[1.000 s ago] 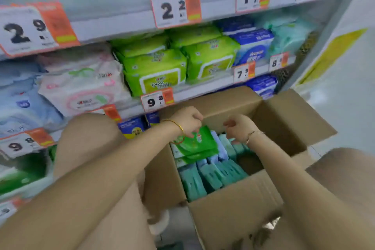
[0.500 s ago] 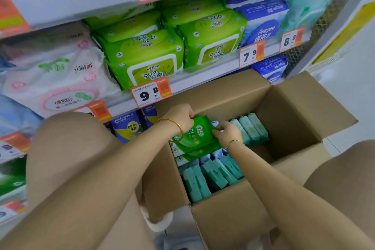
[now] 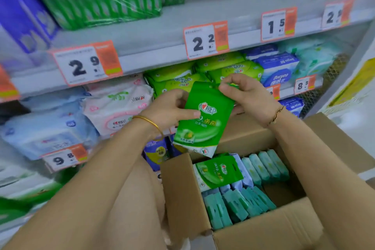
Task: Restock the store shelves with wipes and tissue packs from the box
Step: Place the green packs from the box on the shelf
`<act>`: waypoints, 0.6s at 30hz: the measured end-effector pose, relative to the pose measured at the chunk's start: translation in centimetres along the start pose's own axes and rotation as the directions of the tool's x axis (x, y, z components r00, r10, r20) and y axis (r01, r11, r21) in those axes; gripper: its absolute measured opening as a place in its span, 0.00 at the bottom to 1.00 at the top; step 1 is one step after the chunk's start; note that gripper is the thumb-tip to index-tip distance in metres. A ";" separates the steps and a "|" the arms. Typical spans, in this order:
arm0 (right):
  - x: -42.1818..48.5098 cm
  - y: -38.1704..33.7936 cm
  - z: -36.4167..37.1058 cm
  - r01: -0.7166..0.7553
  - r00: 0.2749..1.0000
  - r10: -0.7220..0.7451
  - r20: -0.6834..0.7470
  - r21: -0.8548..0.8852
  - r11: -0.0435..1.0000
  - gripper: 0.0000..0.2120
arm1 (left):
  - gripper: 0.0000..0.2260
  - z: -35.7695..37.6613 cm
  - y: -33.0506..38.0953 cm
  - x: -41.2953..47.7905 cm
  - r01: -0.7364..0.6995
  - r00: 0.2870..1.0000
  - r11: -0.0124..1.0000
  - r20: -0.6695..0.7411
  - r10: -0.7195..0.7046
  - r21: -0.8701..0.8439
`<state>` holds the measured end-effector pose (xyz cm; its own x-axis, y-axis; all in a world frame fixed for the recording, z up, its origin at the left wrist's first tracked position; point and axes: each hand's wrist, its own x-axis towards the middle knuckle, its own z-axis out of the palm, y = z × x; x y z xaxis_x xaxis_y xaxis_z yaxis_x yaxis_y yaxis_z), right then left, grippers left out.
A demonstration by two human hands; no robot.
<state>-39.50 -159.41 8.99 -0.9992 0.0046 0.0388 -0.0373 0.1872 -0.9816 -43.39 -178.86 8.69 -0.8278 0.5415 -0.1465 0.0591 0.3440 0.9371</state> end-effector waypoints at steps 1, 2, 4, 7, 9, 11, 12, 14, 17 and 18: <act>0.3 -1.4 0.6 0.029 0.998 -0.032 0.053 0.056 0.998 0.01 | 0.11 -1.3 1.2 -1.1 -0.029 0.999 1.000 -0.039 0.029 -0.001; 0.4 -2.9 1.2 0.047 0.992 -0.060 0.115 0.106 0.993 0.04 | 0.11 -2.7 2.3 -2.2 -0.057 0.995 0.998 -0.076 0.057 0.008; 0.5 -5.7 2.7 0.060 0.969 -0.094 0.227 0.151 0.987 0.11 | 0.09 -5.3 4.3 -4.3 -0.111 0.979 0.994 -0.172 0.110 0.004; 1.2 -9.3 5.2 0.128 0.947 -0.150 0.285 0.093 0.987 0.13 | 0.10 -8.7 6.9 -6.0 -0.180 0.935 0.981 -0.321 0.149 -0.069; 2.6 -11.4 7.0 0.196 0.949 -0.188 0.252 -0.007 0.981 0.12 | 0.09 -10.5 8.4 -6.2 -0.213 0.892 0.971 -0.428 0.148 -0.109; 4.8 -13.4 8.6 0.228 0.950 -0.215 0.229 -0.031 0.973 0.12 | 0.03 -12.4 9.4 -5.8 -0.251 0.849 0.962 -0.503 0.164 -0.110; 6.1 -14.3 9.3 0.224 0.949 -0.216 0.230 -0.010 0.975 0.13 | 0.04 -13.6 9.8 -5.3 -0.263 0.828 0.959 -0.535 0.169 -0.103; 8.9 -16.1 10.5 0.200 0.955 -0.199 0.218 0.020 0.980 0.13 | 0.03 -16.1 10.3 -4.1 -0.266 0.788 0.961 -0.591 0.170 -0.079; 13.2 -17.9 12.7 0.177 0.964 -0.180 0.193 0.035 0.984 0.12 | 0.05 -19.4 10.2 -2.1 -0.112 0.722 0.993 -0.685 0.096 0.021; 14.5 -18.1 13.6 0.170 0.967 -0.175 0.183 0.042 0.985 0.10 | 0.05 -20.1 10.1 -1.4 -0.080 0.703 0.996 -0.707 0.079 0.032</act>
<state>-53.50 -176.05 24.76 -0.9623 -0.2084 0.1748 -0.2070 0.1442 -0.9677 -52.83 -191.52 24.73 -0.9714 -0.1350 0.1951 0.1428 0.3244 0.9351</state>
